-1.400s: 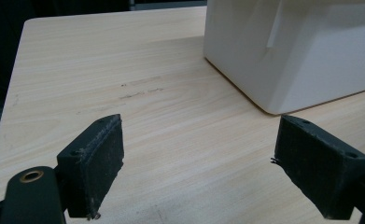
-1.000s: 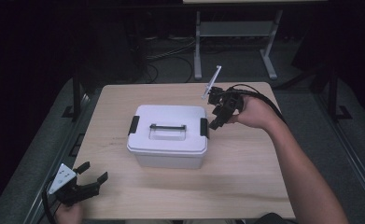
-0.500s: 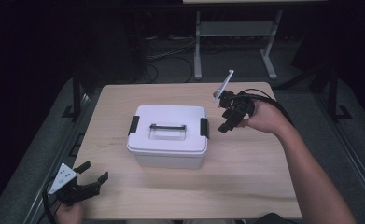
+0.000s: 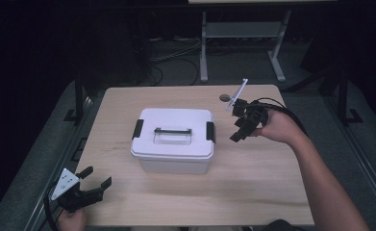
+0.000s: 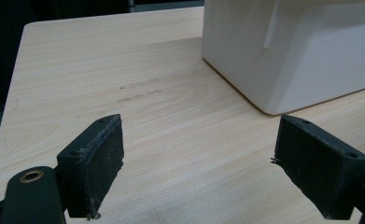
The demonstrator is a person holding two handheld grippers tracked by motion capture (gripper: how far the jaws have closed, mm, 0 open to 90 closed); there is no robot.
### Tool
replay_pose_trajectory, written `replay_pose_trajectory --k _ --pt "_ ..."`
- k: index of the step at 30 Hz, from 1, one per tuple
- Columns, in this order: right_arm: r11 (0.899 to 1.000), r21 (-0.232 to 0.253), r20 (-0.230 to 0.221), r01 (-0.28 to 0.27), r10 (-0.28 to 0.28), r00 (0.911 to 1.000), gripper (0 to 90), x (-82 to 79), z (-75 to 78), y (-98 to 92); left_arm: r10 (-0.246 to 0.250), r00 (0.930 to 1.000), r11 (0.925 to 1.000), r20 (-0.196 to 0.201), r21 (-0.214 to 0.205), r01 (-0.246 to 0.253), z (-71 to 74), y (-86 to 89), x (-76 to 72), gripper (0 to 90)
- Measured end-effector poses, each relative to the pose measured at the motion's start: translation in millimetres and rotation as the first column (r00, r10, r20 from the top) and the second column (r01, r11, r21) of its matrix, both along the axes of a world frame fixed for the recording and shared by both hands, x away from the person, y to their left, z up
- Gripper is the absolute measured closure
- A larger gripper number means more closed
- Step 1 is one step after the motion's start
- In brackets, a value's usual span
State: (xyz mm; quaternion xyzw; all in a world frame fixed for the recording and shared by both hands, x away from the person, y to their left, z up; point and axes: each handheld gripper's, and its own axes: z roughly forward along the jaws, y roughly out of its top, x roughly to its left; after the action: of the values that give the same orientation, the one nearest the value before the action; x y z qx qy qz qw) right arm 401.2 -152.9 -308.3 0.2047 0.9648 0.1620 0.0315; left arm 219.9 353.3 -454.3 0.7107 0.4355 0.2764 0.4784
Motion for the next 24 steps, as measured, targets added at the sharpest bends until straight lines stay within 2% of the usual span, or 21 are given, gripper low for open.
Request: replay_pose_trajectory --k 13,24 --pt "1.000 0.002 -0.026 0.024 -0.024 0.9994 33.7 -3.3 -18.5 -13.6 0.001 1.0000 1.0000 0.001 0.002 -0.001 0.2 0.5 0.0 15.0" --pt "0.999 0.010 -0.030 0.038 -0.038 0.9988 32.2 -6.8 -30.3 -23.4 0.001 1.0000 1.0000 0.000 0.000 -0.001 0.1 -0.3 0.1 15.0"
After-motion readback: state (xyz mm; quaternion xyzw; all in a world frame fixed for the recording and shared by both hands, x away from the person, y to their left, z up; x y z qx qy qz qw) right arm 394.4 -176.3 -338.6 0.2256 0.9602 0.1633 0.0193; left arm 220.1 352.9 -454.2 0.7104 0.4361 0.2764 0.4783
